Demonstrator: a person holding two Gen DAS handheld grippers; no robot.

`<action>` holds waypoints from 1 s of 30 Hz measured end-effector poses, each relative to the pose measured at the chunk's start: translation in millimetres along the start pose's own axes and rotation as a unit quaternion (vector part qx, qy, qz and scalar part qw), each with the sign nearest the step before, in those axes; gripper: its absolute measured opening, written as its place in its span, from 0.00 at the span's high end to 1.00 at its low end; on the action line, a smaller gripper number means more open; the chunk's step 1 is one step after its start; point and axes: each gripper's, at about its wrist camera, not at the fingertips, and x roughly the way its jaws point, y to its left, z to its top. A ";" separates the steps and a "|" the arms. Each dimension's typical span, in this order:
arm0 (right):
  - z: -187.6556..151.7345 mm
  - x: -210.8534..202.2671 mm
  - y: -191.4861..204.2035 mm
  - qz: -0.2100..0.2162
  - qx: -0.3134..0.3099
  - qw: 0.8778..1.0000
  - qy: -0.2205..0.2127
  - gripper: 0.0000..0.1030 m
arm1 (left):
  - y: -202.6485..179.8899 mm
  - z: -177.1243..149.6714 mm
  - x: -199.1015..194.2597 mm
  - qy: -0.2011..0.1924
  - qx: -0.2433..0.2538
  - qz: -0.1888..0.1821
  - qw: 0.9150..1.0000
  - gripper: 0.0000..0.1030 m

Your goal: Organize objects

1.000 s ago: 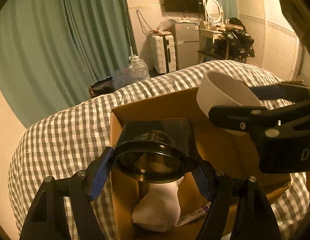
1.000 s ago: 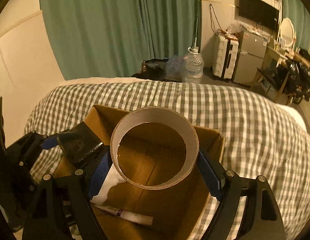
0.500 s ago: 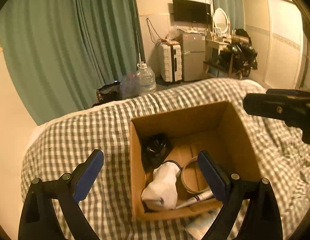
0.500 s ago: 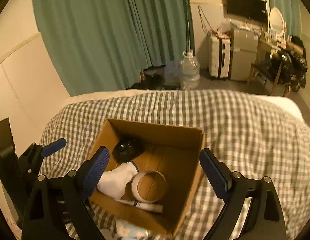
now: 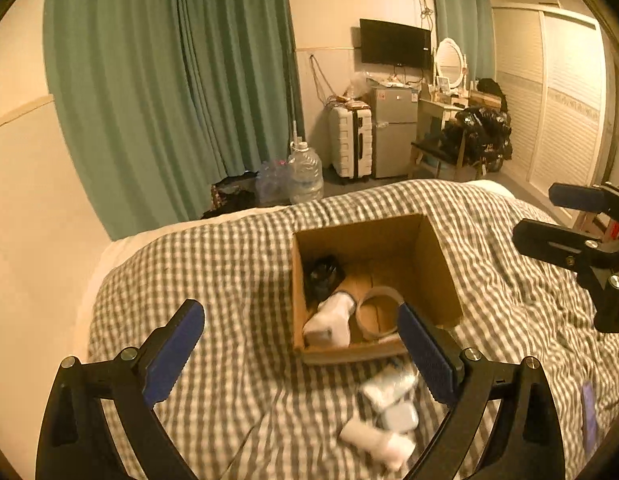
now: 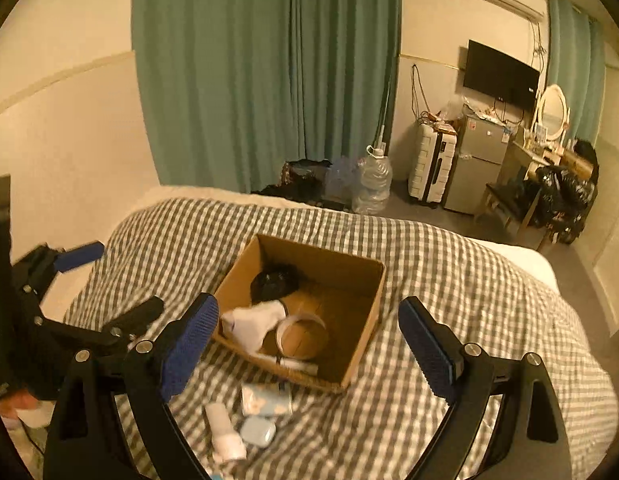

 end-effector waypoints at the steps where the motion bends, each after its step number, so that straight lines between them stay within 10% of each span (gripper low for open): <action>1: -2.4 -4.1 3.0 0.001 -0.004 1.000 0.001 0.11 | 2.5 -4.0 -6.6 0.003 -0.003 0.003 1.000 0.03; 14: -49.3 -36.5 48.1 0.039 -0.058 0.997 0.020 0.11 | 17.0 -81.6 -23.0 0.040 -0.041 0.027 0.998 0.03; 30: -190.4 82.2 87.5 0.113 -0.052 0.974 0.191 0.11 | 11.2 -172.5 40.5 0.100 -0.066 0.063 0.991 0.03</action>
